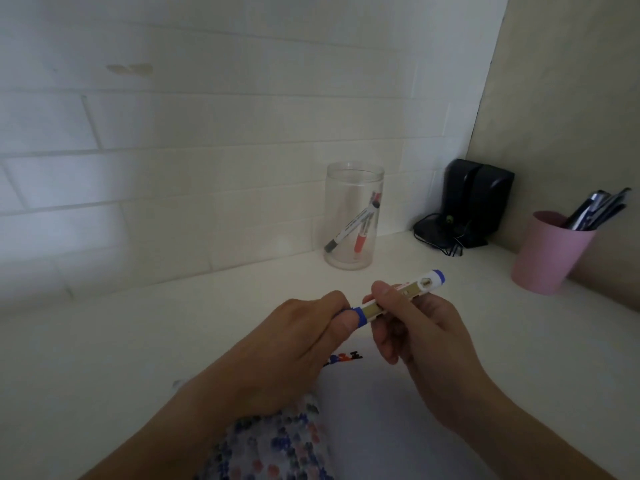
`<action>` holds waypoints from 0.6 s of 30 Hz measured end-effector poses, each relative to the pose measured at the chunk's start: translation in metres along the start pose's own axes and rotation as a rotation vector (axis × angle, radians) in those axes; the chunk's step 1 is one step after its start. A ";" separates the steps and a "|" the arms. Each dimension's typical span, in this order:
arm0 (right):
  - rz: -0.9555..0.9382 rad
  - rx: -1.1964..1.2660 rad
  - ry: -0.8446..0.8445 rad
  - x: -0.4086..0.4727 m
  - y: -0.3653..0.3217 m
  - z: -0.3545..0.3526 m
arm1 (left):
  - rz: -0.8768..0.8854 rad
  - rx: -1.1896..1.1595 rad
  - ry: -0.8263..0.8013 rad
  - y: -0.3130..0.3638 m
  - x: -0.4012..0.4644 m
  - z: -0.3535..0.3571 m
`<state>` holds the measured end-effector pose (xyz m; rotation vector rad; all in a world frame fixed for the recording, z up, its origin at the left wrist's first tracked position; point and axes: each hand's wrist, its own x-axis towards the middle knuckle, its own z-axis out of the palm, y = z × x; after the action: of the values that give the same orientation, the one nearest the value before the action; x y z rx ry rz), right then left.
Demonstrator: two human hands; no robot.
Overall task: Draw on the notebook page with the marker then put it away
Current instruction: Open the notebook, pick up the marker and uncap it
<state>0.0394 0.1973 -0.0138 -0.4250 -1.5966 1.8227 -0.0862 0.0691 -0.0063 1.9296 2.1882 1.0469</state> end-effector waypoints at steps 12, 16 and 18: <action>0.035 0.343 0.197 0.016 -0.020 -0.017 | -0.312 -0.859 -0.055 -0.008 -0.006 -0.019; -0.178 0.120 0.241 0.018 -0.021 -0.052 | -0.145 -0.248 0.207 -0.027 -0.011 -0.022; -0.317 -0.284 0.253 0.013 -0.012 -0.052 | -0.097 -0.050 0.237 -0.029 -0.009 -0.016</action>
<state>0.0665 0.2450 -0.0101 -0.4776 -1.6409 1.2601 -0.1166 0.0536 -0.0119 1.7388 2.3200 1.3625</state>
